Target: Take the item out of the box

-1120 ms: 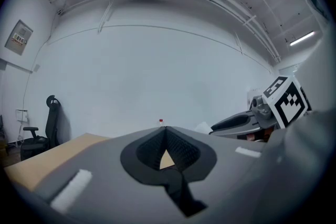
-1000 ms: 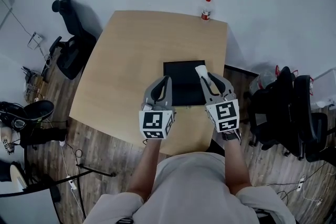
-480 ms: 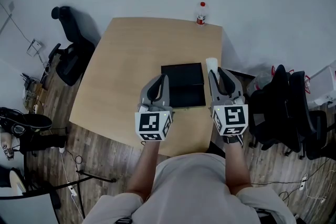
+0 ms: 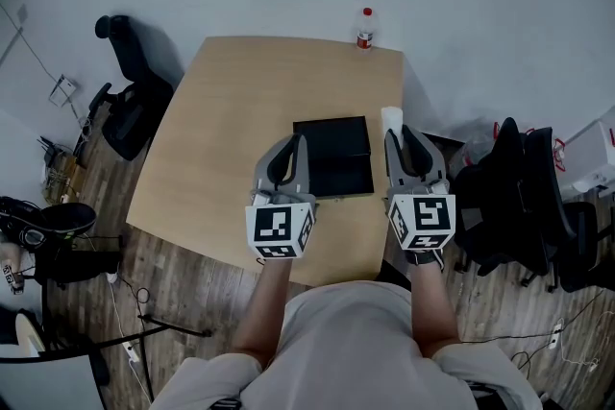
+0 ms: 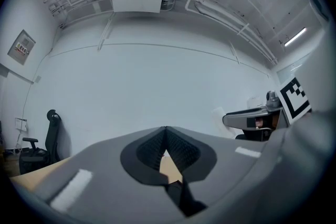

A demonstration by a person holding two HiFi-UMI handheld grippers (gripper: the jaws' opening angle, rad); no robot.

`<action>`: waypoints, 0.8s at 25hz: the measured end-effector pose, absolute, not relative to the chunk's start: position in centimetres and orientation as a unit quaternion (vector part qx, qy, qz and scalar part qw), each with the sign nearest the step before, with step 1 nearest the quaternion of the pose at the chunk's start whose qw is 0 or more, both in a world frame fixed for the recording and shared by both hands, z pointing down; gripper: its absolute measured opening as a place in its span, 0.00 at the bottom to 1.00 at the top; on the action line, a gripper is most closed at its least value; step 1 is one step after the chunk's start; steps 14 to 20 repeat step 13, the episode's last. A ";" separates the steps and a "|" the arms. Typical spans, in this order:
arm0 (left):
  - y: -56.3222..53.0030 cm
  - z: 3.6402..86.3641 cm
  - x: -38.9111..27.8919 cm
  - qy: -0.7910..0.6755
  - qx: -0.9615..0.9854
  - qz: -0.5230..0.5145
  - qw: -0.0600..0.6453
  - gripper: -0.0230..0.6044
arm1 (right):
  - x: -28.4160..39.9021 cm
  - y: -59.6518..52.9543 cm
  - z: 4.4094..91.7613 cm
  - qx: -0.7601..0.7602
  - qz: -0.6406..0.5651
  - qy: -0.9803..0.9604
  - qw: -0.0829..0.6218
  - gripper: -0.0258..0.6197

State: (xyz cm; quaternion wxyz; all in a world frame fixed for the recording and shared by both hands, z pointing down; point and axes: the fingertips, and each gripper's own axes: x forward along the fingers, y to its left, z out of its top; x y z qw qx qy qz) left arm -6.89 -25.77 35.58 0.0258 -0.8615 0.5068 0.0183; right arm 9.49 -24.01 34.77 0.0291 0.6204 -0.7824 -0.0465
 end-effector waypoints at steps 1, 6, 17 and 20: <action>-25.7 35.6 -6.8 0.507 -0.861 0.018 0.026 0.05 | 9.5 -23.9 34.8 0.620 -0.046 -0.783 0.028 0.19; -25.3 36.0 -6.7 0.506 -0.862 0.014 0.024 0.05 | 9.5 -23.5 35.1 0.618 -0.041 -0.785 0.027 0.19; -25.1 36.9 -6.6 0.505 -0.863 0.009 0.016 0.05 | 9.3 -23.4 35.6 0.611 -0.041 -0.790 0.033 0.19; -25.1 36.9 -6.6 0.505 -0.863 0.009 0.016 0.05 | 9.3 -23.4 35.6 0.611 -0.041 -0.790 0.033 0.19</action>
